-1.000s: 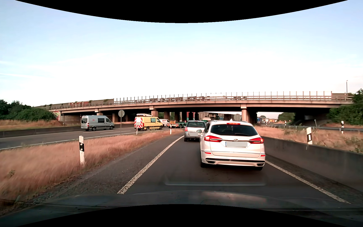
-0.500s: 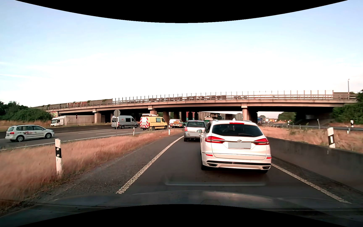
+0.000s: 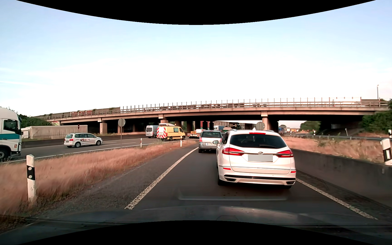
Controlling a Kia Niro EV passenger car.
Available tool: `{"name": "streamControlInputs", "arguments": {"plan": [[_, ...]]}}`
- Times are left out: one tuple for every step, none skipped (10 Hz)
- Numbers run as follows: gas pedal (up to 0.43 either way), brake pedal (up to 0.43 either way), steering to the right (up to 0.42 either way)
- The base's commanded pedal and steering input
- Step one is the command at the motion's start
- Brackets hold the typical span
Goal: Follow the waypoints while adhering to traffic rules and regulations
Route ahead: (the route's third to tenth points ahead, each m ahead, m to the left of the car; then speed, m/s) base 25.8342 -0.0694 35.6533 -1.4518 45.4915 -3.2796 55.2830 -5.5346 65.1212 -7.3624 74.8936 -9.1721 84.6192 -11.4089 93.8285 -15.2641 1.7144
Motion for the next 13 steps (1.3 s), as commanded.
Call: {"name": "streamControlInputs", "arguments": {"plan": [[0.000, 0.165, 0.005], [0.000, 0.159, 0.005], [0.000, 0.146, 0.005], [0.000, 0.134, 0.005], [0.000, 0.116, 0.005], [0.000, 0.091, 0.005], [0.000, 0.067, 0.005], [0.000, 0.049, 0.005], [0.000, 0.030, 0.005], [0.000, 0.018, 0.005], [0.000, 0.000, 0.005], [0.000, 0.000, 0.005], [0.000, 0.000, 0.005]]}}
